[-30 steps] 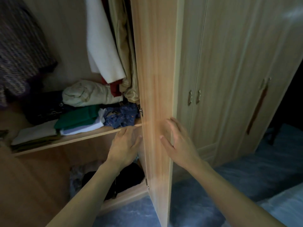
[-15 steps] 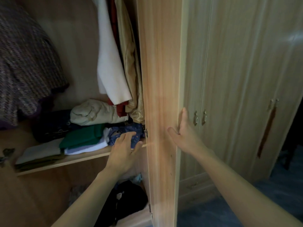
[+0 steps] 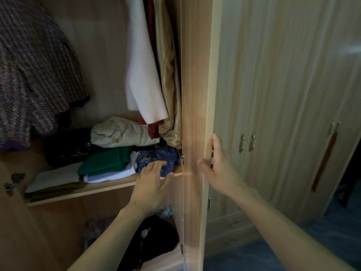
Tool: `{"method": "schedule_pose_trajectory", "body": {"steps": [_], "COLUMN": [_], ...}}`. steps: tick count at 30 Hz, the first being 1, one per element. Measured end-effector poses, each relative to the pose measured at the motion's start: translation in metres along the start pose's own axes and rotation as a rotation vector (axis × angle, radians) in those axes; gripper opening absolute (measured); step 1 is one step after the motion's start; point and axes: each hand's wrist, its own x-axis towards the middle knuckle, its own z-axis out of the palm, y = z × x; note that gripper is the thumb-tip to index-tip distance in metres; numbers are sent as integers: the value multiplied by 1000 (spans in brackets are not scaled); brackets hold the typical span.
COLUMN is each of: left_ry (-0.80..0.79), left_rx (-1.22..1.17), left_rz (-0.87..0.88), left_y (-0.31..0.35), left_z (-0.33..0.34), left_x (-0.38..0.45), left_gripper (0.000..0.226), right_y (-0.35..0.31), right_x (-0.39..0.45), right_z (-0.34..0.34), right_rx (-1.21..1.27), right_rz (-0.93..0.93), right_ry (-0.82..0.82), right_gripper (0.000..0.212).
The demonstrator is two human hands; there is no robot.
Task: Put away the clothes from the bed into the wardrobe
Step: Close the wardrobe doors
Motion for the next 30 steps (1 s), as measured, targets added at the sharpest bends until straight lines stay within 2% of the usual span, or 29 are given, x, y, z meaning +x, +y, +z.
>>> {"method": "schedule_pose_trajectory", "body": {"steps": [5,11,16,24,30], "left_ry": [5,-51,-101,-148,-129], "left_rx": [-12,49,89,74,95], "left_rz": [26,132,168,118,67], "left_y": [-17,-49,-79,-116,-143], "left_z": [-14,-39,-64,-86,-101], "left_x": [-4,-11,-10,-3,15], "left_gripper": [65,65,72,76,77], "right_y": [-30,-56,-81,-109,-117], "right_x": [1,14,28,50,82], "right_z": [23,64,91,137,169], "right_rx": [67,99,76,12,-19], "right_rz": [-50,-106,-107,-110,-179], "right_ry": [-58,-59,-56,-113,-129], "right_gripper": [85,94,92,86,88]}}
